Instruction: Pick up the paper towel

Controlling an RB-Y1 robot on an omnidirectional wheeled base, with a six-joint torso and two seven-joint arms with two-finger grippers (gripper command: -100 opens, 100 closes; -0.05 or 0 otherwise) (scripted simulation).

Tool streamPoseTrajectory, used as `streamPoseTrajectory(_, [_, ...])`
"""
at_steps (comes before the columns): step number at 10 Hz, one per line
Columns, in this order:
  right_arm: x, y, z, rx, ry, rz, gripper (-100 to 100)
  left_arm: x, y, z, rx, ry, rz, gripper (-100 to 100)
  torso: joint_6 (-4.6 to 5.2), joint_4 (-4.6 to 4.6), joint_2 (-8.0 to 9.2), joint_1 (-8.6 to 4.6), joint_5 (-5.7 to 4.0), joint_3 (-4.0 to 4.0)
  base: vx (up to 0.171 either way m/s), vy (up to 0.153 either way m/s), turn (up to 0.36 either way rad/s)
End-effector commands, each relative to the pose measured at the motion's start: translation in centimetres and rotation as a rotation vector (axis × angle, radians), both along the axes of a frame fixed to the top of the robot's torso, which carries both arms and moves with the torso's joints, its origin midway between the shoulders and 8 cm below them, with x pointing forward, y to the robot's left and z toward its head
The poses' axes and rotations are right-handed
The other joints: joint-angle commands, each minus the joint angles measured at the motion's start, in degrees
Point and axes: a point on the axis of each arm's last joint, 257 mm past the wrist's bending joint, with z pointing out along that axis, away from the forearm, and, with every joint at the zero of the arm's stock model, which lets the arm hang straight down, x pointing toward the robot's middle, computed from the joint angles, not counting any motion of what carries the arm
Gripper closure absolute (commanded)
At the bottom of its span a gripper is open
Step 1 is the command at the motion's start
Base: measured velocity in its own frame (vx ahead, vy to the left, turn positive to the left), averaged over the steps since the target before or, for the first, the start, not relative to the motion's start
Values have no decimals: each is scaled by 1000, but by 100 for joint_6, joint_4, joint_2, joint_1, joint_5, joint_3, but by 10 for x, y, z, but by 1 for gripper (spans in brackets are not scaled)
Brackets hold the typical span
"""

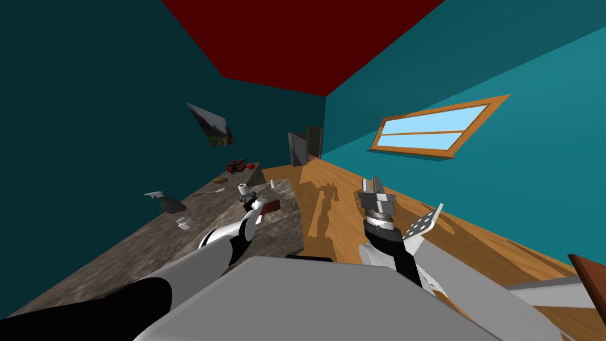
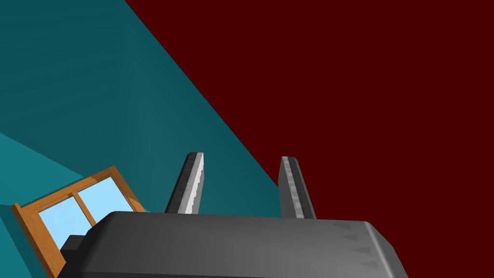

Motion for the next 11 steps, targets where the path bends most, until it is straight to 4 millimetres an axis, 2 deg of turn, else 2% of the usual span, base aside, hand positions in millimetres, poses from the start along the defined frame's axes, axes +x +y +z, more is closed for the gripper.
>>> streamPoseTrajectory(1, [0,0,0,0,0,0,0,0,-2,1,2,5,-4,100,0,0,0,0,0,0,-2,-1,-22])
streamPoseTrajectory(2, [0,0,0,0,0,0,0,3,-1,10,11,-15,-3,100,2,-1,0,1,2,-1,-10,-5,-10])
streamPoseTrajectory(3, [0,0,0,0,0,0,0,3,-1,10,11,-15,-3,100,3,1,0,0,-1,0,0,0,0])
streamPoseTrajectory(4, [0,0,0,0,0,0,0,15,-20,10,10,-15,-35,100,1,1,1,1,1,1,18,3,201])
streamPoseTrajectory(6, [0,0,0,0,0,0,0,15,-20,10,10,-15,-35,100,-2,-4,-9,5,4,-6,21,-2,72])
streamPoseTrajectory(11, [0,0,0,0,0,0,0,65,-122,14,8,-26,-195,100,6,-2,-24,-5,-1,-12,48,-4,312])
